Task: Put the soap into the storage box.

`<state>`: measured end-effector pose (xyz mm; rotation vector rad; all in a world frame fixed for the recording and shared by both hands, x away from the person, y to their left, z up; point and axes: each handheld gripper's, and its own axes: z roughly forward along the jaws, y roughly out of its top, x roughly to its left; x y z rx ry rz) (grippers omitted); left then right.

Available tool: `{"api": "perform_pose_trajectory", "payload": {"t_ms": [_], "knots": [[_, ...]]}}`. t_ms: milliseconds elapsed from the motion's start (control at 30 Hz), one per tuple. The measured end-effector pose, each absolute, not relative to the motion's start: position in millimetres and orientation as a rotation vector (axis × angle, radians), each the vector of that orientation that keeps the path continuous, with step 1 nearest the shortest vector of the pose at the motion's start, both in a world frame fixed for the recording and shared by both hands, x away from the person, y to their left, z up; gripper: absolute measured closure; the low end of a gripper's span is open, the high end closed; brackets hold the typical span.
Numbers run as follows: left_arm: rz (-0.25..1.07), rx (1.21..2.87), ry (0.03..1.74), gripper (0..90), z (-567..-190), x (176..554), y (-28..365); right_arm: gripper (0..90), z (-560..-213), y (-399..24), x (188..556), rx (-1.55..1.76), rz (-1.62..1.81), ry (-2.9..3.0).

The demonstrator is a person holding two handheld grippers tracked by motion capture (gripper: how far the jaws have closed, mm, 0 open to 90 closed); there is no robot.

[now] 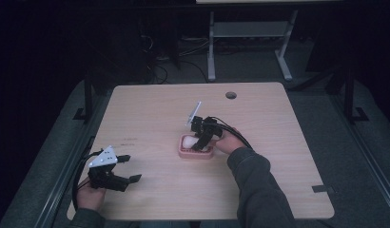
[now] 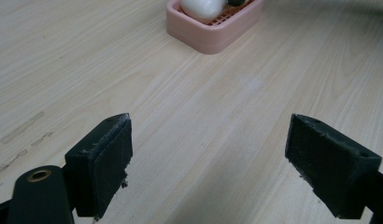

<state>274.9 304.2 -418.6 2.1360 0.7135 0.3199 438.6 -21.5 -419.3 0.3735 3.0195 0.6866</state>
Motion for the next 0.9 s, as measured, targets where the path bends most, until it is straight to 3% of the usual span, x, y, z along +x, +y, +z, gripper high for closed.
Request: {"api": "perform_pose_trajectory", "payload": {"t_ms": [900], "knots": [[0.317,2.146,0.712,14.8,-420,275,303,29.6,-407,-54,425,0.455,0.762,2.929]]}}
